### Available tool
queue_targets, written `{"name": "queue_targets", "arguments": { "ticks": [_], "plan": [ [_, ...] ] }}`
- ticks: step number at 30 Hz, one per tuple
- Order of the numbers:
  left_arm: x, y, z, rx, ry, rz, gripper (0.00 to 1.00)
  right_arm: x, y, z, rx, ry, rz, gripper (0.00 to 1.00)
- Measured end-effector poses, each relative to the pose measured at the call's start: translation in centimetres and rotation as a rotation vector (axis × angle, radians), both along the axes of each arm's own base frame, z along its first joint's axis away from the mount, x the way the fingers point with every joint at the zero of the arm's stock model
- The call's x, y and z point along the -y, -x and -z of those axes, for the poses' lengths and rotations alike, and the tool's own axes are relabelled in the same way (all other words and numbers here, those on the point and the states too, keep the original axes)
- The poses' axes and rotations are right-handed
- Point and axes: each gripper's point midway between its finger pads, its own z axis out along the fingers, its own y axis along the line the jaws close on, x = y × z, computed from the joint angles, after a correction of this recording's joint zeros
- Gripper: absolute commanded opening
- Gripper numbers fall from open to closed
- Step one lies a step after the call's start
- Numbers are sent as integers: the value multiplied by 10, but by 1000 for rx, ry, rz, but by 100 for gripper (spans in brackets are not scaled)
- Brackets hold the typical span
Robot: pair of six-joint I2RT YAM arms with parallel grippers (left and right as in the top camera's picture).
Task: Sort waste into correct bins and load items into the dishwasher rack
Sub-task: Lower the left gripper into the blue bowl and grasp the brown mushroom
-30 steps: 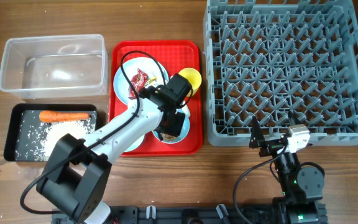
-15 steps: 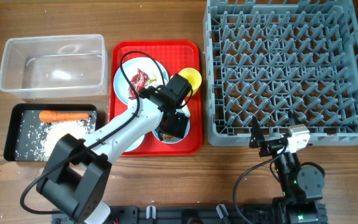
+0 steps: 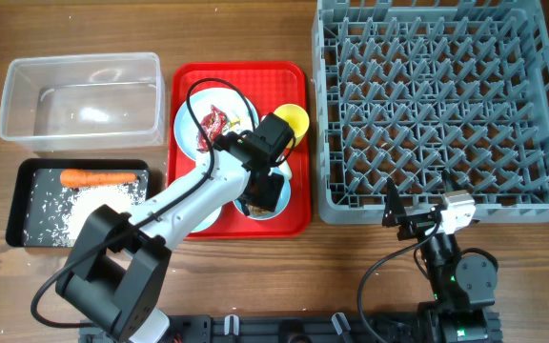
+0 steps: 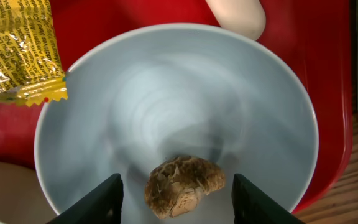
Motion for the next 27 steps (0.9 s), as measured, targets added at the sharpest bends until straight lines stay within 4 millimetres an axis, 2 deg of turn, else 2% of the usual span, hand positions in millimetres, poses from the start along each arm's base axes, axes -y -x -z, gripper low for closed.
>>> {"name": "queue_targets", "arguments": {
  "ticks": [3,8,11,15,21,24,27],
  "plan": [
    [-2,2,0,-10,-5,-22,51,0,0,0,0,0,0,100],
    [-4,5,1,-26,-11,-69,53,0,0,0,0,0,0,100],
    [-4,6,1,-30,-12,-95,59,0,0,0,0,0,0,100],
    [-4,6,1,-31,-10,-109,58,0,0,0,0,0,0,100],
    [6,7,2,-13,5,-86,57,0,0,0,0,0,0,100],
    [8,13,9,-12,1,-68,59,0,0,0,0,0,0,100],
    [-3,18,20,-8,-40,-97,60,0,0,0,0,0,0,100]
  ]
}}
